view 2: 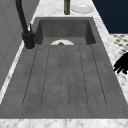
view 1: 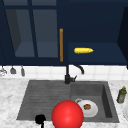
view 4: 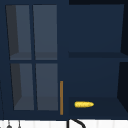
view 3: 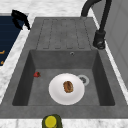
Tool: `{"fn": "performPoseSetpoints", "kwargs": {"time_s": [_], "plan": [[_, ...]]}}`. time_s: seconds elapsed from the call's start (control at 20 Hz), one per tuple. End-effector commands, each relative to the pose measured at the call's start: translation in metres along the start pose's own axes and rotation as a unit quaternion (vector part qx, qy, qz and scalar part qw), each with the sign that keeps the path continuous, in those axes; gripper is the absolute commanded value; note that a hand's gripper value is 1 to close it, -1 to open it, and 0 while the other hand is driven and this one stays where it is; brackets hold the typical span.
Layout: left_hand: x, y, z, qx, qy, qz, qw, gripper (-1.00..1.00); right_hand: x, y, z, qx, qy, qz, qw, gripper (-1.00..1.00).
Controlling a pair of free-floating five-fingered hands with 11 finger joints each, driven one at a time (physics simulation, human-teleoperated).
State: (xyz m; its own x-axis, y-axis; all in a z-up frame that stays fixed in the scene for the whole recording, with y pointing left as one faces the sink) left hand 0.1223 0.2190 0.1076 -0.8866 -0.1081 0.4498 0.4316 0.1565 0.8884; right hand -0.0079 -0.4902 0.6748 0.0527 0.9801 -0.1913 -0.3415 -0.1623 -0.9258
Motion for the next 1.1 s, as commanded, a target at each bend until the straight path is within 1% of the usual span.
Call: {"fn": "performPoseSetpoints", "kwargs": {"time_s": [0.0,0.15,0.35,0.5,0.6,0.7,0.9,1.05], "plan": [[0.0,0.0,0.0,0.0,0.0,0.0,1.0,0.0,0.027,-0.004,0.003,-0.002,0.012,0.034,0.9993,-1.0],[0.0,0.0,0.0,0.0,0.0,0.0,1.0,0.0,0.047,-0.007,0.003,-0.004,0.019,0.04,0.999,-1.0],[0.0,0.0,0.0,0.0,0.0,0.0,1.0,0.0,0.072,-0.015,0.002,-0.008,0.031,0.036,0.9988,-1.0],[0.0,0.0,0.0,0.0,0.0,0.0,1.0,0.0,0.09,-0.021,-0.005,-0.018,0.05,0.032,0.9981,-1.0],[0.0,0.0,0.0,0.0,0.0,0.0,1.0,0.0,0.102,-0.026,-0.01,-0.022,0.054,0.042,0.9975,-1.0],[0.0,0.0,0.0,0.0,0.0,0.0,1.0,0.0,0.115,-0.027,-0.015,-0.022,0.058,0.046,0.997,-1.0],[0.0,0.0,0.0,0.0,0.0,0.0,1.0,0.0,0.141,-0.031,-0.026,-0.027,0.069,0.049,0.9961,-1.0],[0.0,0.0,0.0,0.0,0.0,0.0,1.0,0.0,0.16,-0.035,-0.031,-0.026,0.084,0.051,0.9948,-1.0]]}}
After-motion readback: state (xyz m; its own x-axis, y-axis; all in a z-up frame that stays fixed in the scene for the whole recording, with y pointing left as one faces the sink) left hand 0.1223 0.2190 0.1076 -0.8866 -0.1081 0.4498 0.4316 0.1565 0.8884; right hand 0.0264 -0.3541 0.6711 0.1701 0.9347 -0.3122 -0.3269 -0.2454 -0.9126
